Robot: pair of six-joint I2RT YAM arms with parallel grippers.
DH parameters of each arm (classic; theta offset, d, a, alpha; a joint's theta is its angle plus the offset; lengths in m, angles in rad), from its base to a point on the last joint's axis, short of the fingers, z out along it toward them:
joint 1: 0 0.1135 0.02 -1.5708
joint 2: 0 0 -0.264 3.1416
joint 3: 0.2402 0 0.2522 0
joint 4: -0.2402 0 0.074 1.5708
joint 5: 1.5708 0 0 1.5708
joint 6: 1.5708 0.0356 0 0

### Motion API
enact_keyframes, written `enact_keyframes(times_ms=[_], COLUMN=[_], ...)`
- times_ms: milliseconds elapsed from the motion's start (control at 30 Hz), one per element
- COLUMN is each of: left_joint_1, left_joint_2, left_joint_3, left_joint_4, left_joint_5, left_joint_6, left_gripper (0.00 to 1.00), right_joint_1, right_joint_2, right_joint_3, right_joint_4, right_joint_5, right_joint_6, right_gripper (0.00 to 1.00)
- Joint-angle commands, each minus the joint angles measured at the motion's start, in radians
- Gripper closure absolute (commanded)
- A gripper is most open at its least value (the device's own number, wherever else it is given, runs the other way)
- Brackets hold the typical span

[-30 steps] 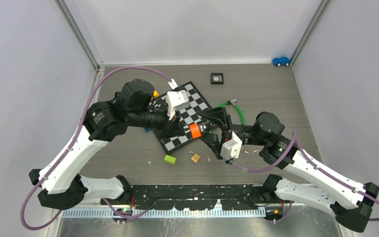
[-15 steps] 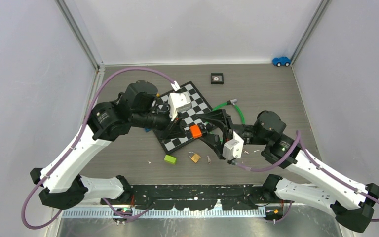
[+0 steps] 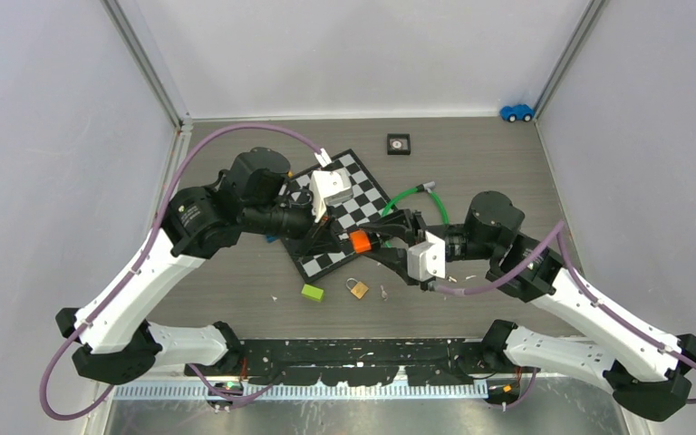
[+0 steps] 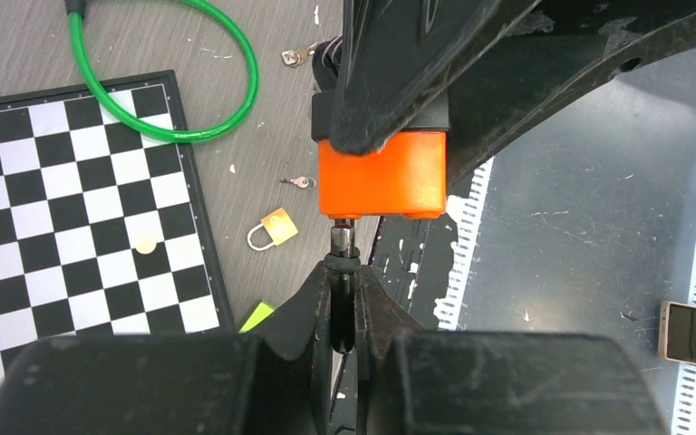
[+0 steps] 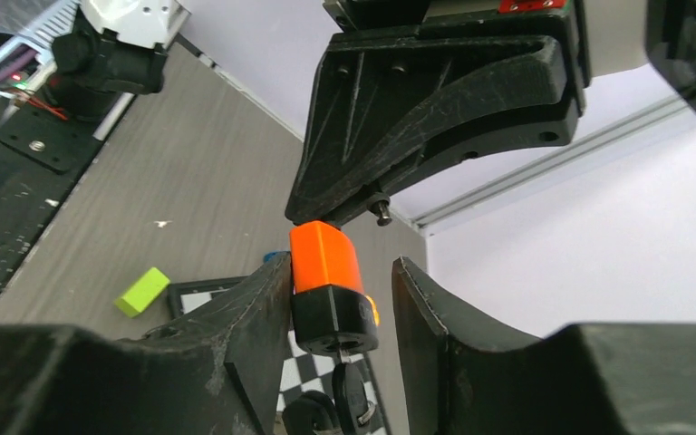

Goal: Lock with the key
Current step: Lock the lock.

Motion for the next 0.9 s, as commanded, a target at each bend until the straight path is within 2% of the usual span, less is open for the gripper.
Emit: enact_keyframes(times_ms=[0, 200, 467, 533, 733, 867], left_joint_1=[0.002, 0.002, 0.002, 0.002, 0.002, 0.002], left_joint_2=[-0.005, -0.01, -0.02, -0.023, -0.024, -0.026], left_joint_3=[0.01, 0.009, 0.006, 0.008, 0.007, 0.0], left_joint_4=[0.069, 0.068, 0.056, 0.054, 0.05, 0.048], left_joint_5=[0.046, 0.054, 0.067, 0.069, 0.09, 0.1], left_joint_6=[-0.01, -0.011, 0.003, 0.008, 0.012, 0.012], left_gripper=[1.0, 1.0, 1.0, 1.0, 1.0, 1.0], right_joint_1=[0.004, 0.003, 0.003, 0.003, 0.003, 0.003], right_joint_2=[0.033, 0.062, 0.064, 0.064, 0.067, 0.073], right_joint_3=[0.061, 0.072, 0.073, 0.075, 0.079, 0.085], right_joint_4=[-0.033, -0.043, -0.046, -0.049, -0.062, -0.067], right_joint_5=[-0.035, -0.031, 0.034, 0.053, 0.075, 0.075], right_joint_6=[0.066, 0.074, 0.07, 0.078, 0.083, 0.085], right_gripper=[0.54, 0.62, 0.62, 0.56, 0.54, 0.6])
